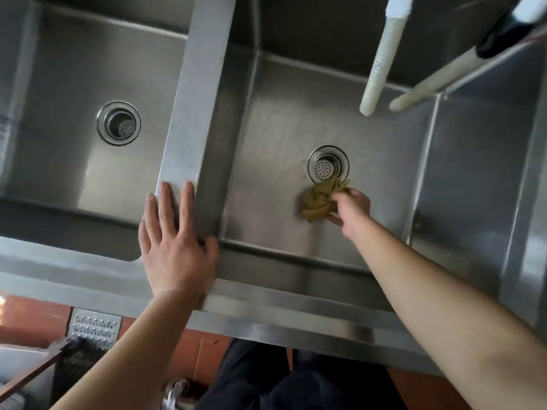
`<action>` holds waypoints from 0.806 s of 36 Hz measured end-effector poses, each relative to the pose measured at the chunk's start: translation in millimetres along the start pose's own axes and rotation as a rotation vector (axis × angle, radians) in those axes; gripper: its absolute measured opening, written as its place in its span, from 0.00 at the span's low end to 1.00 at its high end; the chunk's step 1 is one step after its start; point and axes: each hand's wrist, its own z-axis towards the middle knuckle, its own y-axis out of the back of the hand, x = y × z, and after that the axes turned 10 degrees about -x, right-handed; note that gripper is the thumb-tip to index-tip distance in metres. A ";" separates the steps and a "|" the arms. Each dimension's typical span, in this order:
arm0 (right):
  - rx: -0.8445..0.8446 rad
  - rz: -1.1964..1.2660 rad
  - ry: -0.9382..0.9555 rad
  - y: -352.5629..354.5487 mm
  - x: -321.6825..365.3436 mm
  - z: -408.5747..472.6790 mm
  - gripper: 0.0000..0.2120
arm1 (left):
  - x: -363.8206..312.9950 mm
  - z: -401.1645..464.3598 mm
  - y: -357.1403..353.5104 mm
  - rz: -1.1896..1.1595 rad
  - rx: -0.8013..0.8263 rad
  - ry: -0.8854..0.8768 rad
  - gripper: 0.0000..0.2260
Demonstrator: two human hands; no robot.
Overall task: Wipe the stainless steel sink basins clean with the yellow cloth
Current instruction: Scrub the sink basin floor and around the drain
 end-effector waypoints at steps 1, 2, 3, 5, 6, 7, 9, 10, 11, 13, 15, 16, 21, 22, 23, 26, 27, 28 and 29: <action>-0.010 -0.001 -0.019 7.5 -1.1 -3.3 0.10 | 0.2 0.0 0.3 -0.003 0.010 -0.001 0.45; -0.018 -0.007 -0.032 14.2 -3.7 -4.7 0.11 | 1.2 -0.6 0.4 -0.005 0.017 0.000 0.45; -0.023 -0.018 -0.042 19.7 -6.0 -5.8 0.11 | 2.5 -1.0 0.8 -0.013 0.014 0.004 0.44; -0.038 -0.032 -0.048 29.0 -8.9 -5.7 0.10 | 2.4 0.7 1.1 -0.091 -0.035 -0.001 0.41; -0.039 -0.050 -0.040 32.3 -10.0 -6.2 0.10 | -0.4 1.1 1.5 -0.150 -0.083 -0.020 0.38; -0.024 -0.072 -0.033 34.2 -11.4 -6.2 0.10 | -5.7 0.8 1.6 -0.196 -0.139 -0.065 0.33; 0.058 -0.079 -0.036 35.7 -11.8 -7.3 0.09 | -23.6 0.1 -0.1 -0.260 -0.200 -0.219 0.25; 0.115 -0.071 -0.047 35.8 -10.9 -7.4 0.08 | -36.3 2.2 -1.5 -0.308 -0.165 -0.305 0.23; 0.171 -0.065 -0.055 35.5 -9.1 -7.7 0.09 | -50.4 6.0 -3.9 -0.364 -0.063 -0.357 0.21; 0.253 -0.075 -0.062 32.9 -7.8 -4.5 0.12 | -79.0 16.6 -13.6 -0.449 0.288 -0.326 0.20; 0.294 -0.085 -0.065 29.7 -7.0 0.3 0.16 | -104.1 29.9 -36.7 -0.455 0.583 -0.197 0.27; 0.318 -0.085 -0.074 28.1 -6.0 2.9 0.16 | -114.8 36.6 -51.1 -0.433 0.667 -0.146 0.31; 0.464 -0.056 -0.166 30.5 3.8 21.2 0.15 | -149.6 63.3 -112.1 -0.544 0.813 -0.087 0.43; 0.470 -0.052 -0.189 32.1 6.1 25.6 0.15 | -153.3 67.0 -119.7 -0.621 0.836 -0.059 0.39; 0.470 -0.040 -0.209 33.4 7.9 30.3 0.15 | -157.5 70.2 -125.7 -0.693 0.844 -0.034 0.34; 0.460 0.063 -0.248 39.8 11.3 41.7 0.13 | -165.5 77.4 -140.7 -0.771 0.752 -0.018 0.19; 0.451 0.096 -0.256 41.8 11.3 44.6 0.11 | -166.9 78.5 -143.8 -0.772 0.718 -0.029 0.16; 0.435 0.119 -0.262 43.9 11.2 46.7 0.10 | -168.3 78.9 -146.2 -0.775 0.694 -0.036 0.13; 0.411 0.136 -0.268 45.8 10.4 48.0 0.09 | -169.8 78.8 -147.5 -0.779 0.677 -0.037 0.12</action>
